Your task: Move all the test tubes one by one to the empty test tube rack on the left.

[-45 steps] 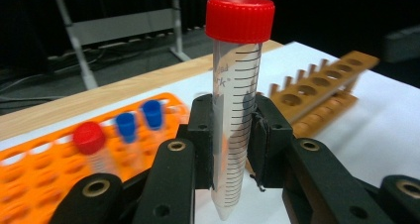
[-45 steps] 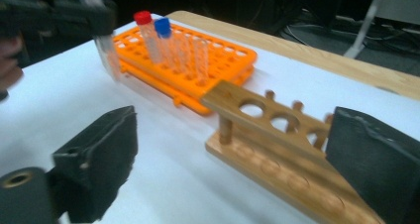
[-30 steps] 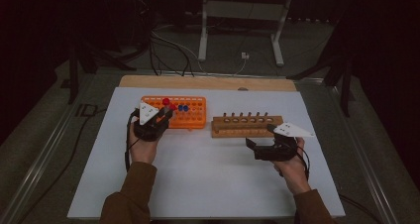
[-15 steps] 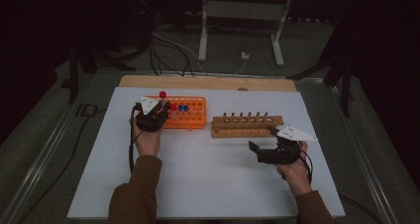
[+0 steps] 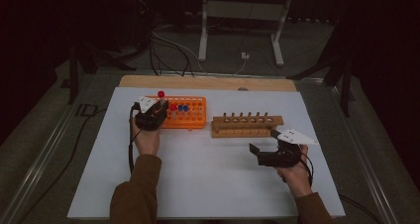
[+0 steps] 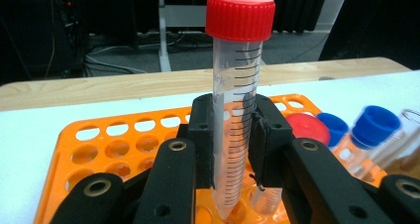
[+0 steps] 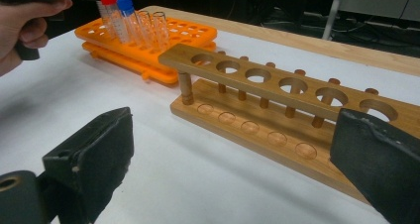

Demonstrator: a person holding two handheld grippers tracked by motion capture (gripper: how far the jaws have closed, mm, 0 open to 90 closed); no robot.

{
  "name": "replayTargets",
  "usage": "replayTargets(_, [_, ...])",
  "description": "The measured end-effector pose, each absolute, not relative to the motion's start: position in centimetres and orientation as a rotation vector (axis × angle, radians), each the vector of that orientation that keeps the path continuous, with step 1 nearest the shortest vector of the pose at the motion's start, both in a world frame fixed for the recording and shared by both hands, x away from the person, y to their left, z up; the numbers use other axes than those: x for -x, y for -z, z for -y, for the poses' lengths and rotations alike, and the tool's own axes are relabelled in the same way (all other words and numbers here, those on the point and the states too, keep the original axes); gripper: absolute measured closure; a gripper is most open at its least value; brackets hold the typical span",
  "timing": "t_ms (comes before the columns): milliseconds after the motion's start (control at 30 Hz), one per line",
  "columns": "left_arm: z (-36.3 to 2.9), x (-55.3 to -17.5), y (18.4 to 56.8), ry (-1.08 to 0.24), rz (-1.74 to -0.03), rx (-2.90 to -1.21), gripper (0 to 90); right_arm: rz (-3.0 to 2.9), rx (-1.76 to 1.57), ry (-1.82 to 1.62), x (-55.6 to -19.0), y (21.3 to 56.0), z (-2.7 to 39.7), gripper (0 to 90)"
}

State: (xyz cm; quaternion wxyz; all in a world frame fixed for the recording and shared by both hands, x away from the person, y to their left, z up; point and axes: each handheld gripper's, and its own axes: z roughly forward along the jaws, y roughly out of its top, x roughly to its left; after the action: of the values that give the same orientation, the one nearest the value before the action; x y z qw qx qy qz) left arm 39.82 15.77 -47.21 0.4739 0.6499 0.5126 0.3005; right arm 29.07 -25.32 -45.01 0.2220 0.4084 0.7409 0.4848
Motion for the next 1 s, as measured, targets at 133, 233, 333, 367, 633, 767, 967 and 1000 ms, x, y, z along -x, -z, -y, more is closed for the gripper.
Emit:
replayTargets(133, [-15.3,-39.9,48.2,-0.724,-1.256,-1.643,75.0,-2.048,-1.138,-1.339,-29.1,45.2,25.5,3.6])
replayTargets(233, [-15.2,-39.7,49.5,-0.704,-1.266,-1.707,75.1,-2.048,-1.133,-1.339,-29.0,45.2,25.6,3.7])
replayTargets(333, [-15.2,-39.4,50.3,-0.691,-1.262,-1.742,75.3,-2.046,-1.136,-1.336,-28.9,45.2,25.7,3.7])
replayTargets(367, [-15.2,-39.4,50.3,-0.692,-1.262,-1.748,75.3,-2.045,-1.138,-1.337,-28.9,45.2,25.7,3.8])
replayTargets(633, [-16.8,-38.6,50.0,-0.648,-1.348,-1.71,44.3,-2.032,-1.163,-1.334,-28.6,45.6,26.5,3.8])
replayTargets(767, [-18.4,-36.8,49.3,-0.616,-1.335,-1.675,28.5,-2.015,-1.17,-1.343,-28.3,45.8,27.1,3.8])
replayTargets(967, [-20.8,-32.0,46.9,-0.632,-1.219,-1.584,13.6,-1.979,-1.162,-1.383,-27.8,46.1,27.9,3.8])
replayTargets(1000, [-21.1,-31.3,46.6,-0.627,-1.205,-1.575,10.6,-1.972,-1.161,-1.388,-27.7,46.1,28.0,3.8])
